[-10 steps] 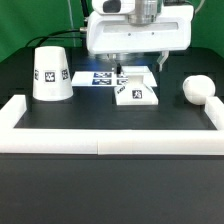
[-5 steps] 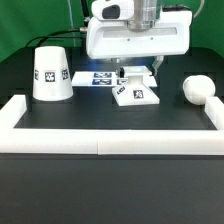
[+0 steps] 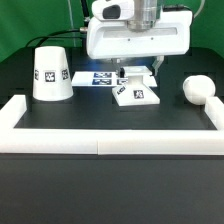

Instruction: Assemble lamp

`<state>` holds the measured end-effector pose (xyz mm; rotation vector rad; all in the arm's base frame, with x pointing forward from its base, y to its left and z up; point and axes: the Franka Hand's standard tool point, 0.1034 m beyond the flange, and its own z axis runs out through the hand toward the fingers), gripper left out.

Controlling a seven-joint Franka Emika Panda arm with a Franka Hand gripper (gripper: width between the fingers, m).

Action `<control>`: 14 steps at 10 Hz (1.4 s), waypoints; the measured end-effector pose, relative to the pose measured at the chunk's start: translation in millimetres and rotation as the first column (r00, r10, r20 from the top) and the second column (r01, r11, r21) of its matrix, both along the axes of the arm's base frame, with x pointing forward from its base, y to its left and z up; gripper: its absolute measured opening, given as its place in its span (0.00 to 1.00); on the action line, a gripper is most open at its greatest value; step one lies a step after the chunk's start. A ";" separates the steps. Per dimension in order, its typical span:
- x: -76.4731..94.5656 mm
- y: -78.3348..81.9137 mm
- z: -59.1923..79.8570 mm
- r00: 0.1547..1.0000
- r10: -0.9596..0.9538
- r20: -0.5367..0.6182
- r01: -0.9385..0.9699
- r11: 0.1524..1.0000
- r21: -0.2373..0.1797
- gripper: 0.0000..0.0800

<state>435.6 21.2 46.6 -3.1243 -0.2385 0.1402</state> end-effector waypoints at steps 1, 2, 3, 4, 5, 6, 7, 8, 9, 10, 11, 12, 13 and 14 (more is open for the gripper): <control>0.0 0.0 0.0 1.000 0.000 0.000 0.000 1.000 0.000 0.67; 2.8 1.6 -0.1 1.000 0.002 -0.001 -0.002 1.000 0.000 0.67; 13.9 5.9 0.1 1.000 0.008 0.009 -0.008 1.000 0.002 0.67; 22.2 9.6 0.2 1.000 0.012 0.018 -0.012 1.000 0.004 0.67; 30.2 13.3 0.4 1.000 0.013 0.027 -0.013 1.000 0.004 0.67; 41.5 17.9 0.5 0.999 0.014 0.039 -0.014 1.000 0.006 0.67; 53.9 19.4 0.6 0.999 0.013 0.053 -0.013 1.000 0.008 0.67; 65.0 20.8 0.8 0.998 0.003 0.064 -0.004 1.000 0.014 0.67; 77.3 24.5 1.2 0.997 -0.004 0.078 0.002 1.000 0.017 0.67; 86.7 28.7 1.2 0.996 -0.001 0.089 -0.001 1.000 0.019 0.67; 95.9 32.5 1.2 0.995 0.000 0.098 -0.002 1.000 0.021 0.67; 107.5 37.1 1.4 0.994 0.002 0.112 -0.005 1.000 0.023 0.67; 115.6 40.4 1.3 0.993 0.004 0.121 -0.007 1.000 0.025 0.67; 124.5 44.9 1.6 0.992 -0.007 0.129 0.003 1.000 0.027 0.67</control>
Offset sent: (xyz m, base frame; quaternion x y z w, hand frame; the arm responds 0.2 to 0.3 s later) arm 0.0292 0.0160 -0.0052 0.0061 -0.0005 0.0247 0.9997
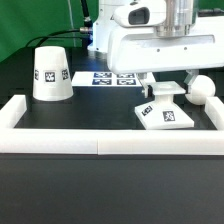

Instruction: Assemble lamp

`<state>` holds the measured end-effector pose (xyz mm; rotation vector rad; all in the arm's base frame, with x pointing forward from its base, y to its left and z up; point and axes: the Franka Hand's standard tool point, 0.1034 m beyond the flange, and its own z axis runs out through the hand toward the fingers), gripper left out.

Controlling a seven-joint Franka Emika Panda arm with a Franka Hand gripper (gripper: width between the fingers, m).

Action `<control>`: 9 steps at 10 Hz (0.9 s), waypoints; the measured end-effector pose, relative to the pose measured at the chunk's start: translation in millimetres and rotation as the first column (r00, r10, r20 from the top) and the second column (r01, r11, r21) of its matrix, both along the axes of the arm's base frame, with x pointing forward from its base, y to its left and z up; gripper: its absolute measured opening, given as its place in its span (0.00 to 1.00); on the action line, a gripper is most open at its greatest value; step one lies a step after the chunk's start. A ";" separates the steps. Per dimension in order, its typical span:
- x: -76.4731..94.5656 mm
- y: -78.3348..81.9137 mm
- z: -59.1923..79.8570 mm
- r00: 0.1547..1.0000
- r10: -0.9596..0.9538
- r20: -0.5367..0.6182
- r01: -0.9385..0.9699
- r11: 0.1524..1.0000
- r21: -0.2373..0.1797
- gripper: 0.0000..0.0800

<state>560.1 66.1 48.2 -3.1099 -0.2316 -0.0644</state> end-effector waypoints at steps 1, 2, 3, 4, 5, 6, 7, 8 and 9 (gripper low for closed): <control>12.4 6.8 0.2 1.000 -0.013 0.008 0.013 1.000 0.003 0.67; 23.9 14.2 0.4 1.000 -0.021 0.019 0.021 1.000 0.007 0.67; 33.8 20.6 0.7 0.999 -0.021 0.024 0.021 1.000 0.009 0.67; 41.8 25.9 1.1 0.999 -0.028 0.025 0.027 1.000 0.011 0.67; 51.4 31.1 1.5 0.999 -0.036 0.021 0.036 0.999 0.013 0.67; 57.4 32.0 1.9 0.999 -0.051 0.014 0.051 0.999 0.013 0.67; 58.2 32.2 2.0 0.998 -0.065 0.005 0.064 0.998 0.018 0.67; 59.2 32.5 2.4 0.996 -0.088 -0.001 0.088 0.996 0.022 0.67; 61.4 33.1 3.1 0.991 -0.130 -0.010 0.130 0.991 0.030 0.67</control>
Offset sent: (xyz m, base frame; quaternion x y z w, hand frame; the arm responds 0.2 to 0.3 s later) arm 0.0369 0.0207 -0.0028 0.0004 -0.0095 0.0462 0.9989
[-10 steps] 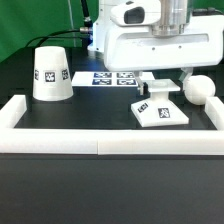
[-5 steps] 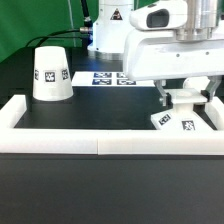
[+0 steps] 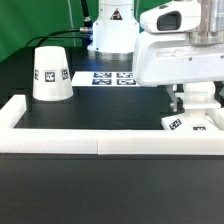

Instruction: Assemble lamp

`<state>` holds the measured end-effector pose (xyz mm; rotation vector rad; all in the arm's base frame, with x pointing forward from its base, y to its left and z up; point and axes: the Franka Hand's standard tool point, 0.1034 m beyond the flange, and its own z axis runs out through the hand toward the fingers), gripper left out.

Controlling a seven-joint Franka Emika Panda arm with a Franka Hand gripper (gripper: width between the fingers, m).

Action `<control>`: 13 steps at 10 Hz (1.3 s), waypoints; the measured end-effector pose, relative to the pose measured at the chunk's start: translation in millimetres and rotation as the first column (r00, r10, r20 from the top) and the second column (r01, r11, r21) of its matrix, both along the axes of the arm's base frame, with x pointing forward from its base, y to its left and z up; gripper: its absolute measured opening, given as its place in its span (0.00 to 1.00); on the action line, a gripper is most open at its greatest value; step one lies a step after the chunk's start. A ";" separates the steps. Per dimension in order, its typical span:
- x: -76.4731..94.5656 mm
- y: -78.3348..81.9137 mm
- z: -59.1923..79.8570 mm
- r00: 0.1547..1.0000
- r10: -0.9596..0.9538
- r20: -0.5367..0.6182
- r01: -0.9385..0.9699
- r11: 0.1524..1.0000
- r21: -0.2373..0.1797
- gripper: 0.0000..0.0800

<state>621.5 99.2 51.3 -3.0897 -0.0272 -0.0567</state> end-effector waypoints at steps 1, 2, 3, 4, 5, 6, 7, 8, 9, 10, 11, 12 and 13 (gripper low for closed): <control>-0.3 0.4 -0.4 1.000 -0.002 -0.004 0.002 1.000 -0.002 0.67; -2.9 0.8 -1.4 1.000 0.017 -0.005 -0.017 1.000 -0.004 0.67; -7.3 2.0 -1.2 1.000 0.030 -0.008 -0.030 1.000 -0.005 0.80; -11.0 4.7 -1.5 0.999 0.036 -0.012 -0.036 0.999 -0.005 0.86; -12.7 8.8 -1.6 0.999 0.043 -0.013 -0.043 0.999 -0.005 0.86; -15.5 10.9 -1.6 0.999 0.047 -0.016 -0.047 0.999 -0.006 0.87; -20.7 11.5 -0.3 0.998 0.059 -0.014 -0.059 0.998 -0.006 0.87; -31.8 12.4 4.2 0.997 0.076 -0.010 -0.076 0.997 -0.006 0.87; -44.7 13.8 9.7 0.996 0.085 -0.010 -0.085 0.996 -0.006 0.87; -59.6 15.1 15.8 0.995 0.095 -0.017 -0.095 0.995 -0.007 0.87; -71.4 15.3 19.2 0.994 0.111 -0.025 -0.111 0.994 -0.009 0.87; -83.5 14.1 22.9 0.991 0.126 -0.033 -0.127 0.992 -0.012 0.87; -93.4 13.4 24.7 0.991 0.132 -0.036 -0.133 0.991 -0.013 0.87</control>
Offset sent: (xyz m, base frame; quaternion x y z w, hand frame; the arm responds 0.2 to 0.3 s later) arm -0.0254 0.0029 0.0023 -0.0076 -0.0056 -0.0418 0.9991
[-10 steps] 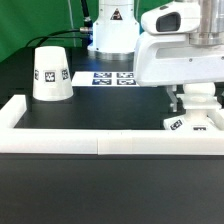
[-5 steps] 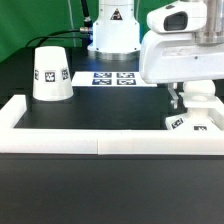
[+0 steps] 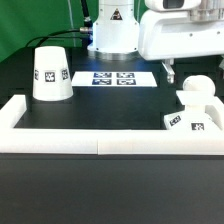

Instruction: Assemble lamp

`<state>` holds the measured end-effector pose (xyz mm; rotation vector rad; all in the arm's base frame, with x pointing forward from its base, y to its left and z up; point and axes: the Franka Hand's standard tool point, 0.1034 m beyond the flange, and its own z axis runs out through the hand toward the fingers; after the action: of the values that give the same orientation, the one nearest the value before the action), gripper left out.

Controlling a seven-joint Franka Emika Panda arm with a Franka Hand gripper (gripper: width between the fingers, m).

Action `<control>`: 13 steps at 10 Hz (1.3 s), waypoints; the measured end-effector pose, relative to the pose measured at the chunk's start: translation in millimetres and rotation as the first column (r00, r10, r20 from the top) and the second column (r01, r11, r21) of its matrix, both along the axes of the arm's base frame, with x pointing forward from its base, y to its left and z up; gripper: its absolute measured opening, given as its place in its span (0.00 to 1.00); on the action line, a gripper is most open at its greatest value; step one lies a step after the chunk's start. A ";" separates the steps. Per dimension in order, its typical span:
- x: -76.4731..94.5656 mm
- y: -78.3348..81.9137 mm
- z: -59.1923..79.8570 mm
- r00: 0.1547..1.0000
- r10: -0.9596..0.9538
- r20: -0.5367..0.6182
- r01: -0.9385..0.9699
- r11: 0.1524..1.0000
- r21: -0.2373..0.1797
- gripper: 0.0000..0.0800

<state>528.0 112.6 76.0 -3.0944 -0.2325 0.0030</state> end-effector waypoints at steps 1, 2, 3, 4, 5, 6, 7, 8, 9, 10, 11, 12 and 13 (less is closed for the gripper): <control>-9.4 0.9 0.2 1.000 0.005 -0.005 -0.005 1.000 -0.001 0.87; -15.6 2.7 1.4 1.000 0.011 -0.009 -0.011 1.000 -0.002 0.87; -19.8 7.6 2.4 1.000 0.014 -0.011 -0.014 1.000 -0.002 0.87; -23.6 15.2 1.1 1.000 0.014 -0.014 -0.014 1.000 -0.001 0.87; -27.0 23.8 0.3 1.000 0.015 -0.017 -0.015 1.000 0.000 0.87; -29.1 29.3 -1.1 1.000 0.023 -0.017 -0.023 1.000 0.000 0.87; -29.5 28.5 -1.4 0.999 0.027 -0.022 -0.027 1.000 -0.001 0.87; -31.3 27.3 -1.5 0.999 0.026 -0.047 -0.027 1.000 -0.007 0.87; -30.3 27.9 -1.6 0.999 0.027 -0.044 -0.027 1.000 -0.006 0.87; -33.3 27.1 -2.4 0.997 0.027 -0.068 -0.028 1.000 -0.012 0.87; -37.5 27.1 -3.5 0.991 0.029 -0.128 -0.033 0.999 -0.024 0.87; -41.7 31.3 -6.8 0.982 0.037 -0.187 -0.044 0.999 -0.032 0.87; -42.9 37.0 -7.8 0.966 0.045 -0.253 -0.057 0.998 -0.040 0.87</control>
Offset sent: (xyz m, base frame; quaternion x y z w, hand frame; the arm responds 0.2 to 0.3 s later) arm -0.0200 0.0233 -0.0012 0.0006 -0.0003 0.0192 0.9998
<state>485.1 149.5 68.2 -3.0897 -0.3048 0.4061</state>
